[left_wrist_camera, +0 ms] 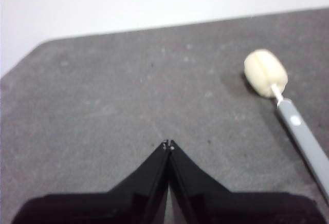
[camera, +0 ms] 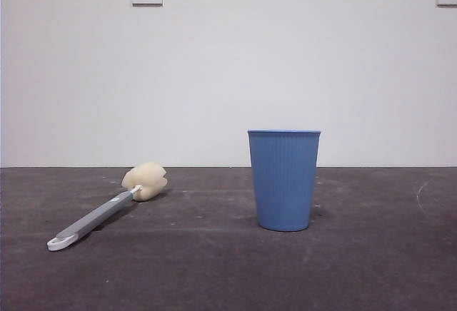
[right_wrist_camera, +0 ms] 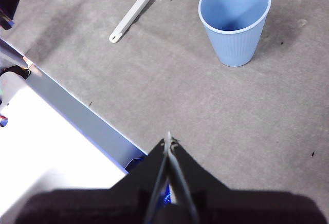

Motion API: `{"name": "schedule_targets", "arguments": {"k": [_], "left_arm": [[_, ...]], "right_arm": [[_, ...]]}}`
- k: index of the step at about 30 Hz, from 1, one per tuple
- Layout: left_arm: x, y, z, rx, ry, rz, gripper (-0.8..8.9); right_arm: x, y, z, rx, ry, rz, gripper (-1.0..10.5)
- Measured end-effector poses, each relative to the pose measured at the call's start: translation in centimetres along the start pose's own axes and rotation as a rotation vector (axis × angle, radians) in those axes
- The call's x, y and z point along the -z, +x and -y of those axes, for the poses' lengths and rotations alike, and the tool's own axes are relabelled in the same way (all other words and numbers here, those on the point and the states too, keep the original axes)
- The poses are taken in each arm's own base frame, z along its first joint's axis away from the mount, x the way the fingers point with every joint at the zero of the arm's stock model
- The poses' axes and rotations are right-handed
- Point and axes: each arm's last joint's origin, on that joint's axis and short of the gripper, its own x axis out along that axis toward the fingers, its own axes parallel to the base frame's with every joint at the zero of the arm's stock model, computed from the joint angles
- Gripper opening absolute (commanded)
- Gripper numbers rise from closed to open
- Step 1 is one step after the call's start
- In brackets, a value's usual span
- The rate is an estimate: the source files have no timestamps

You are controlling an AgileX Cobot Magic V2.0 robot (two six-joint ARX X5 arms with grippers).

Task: Pick up the cup brush,pick up the cup,insert the brush into the cup,clean the cup,put the cup brush back,put the cup back to the fixed position on the table

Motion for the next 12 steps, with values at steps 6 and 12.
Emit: {"name": "schedule_targets", "arguments": {"k": [6, 12], "left_arm": [[-0.01, 0.00, 0.02, 0.007, -0.002, 0.001, -0.04], [-0.01, 0.00, 0.02, 0.007, -0.002, 0.001, -0.04]], "right_arm": [[0.01, -0.02, 0.00, 0.000, 0.000, 0.001, 0.0], [0.01, -0.02, 0.00, 0.000, 0.000, 0.001, 0.0]]}}
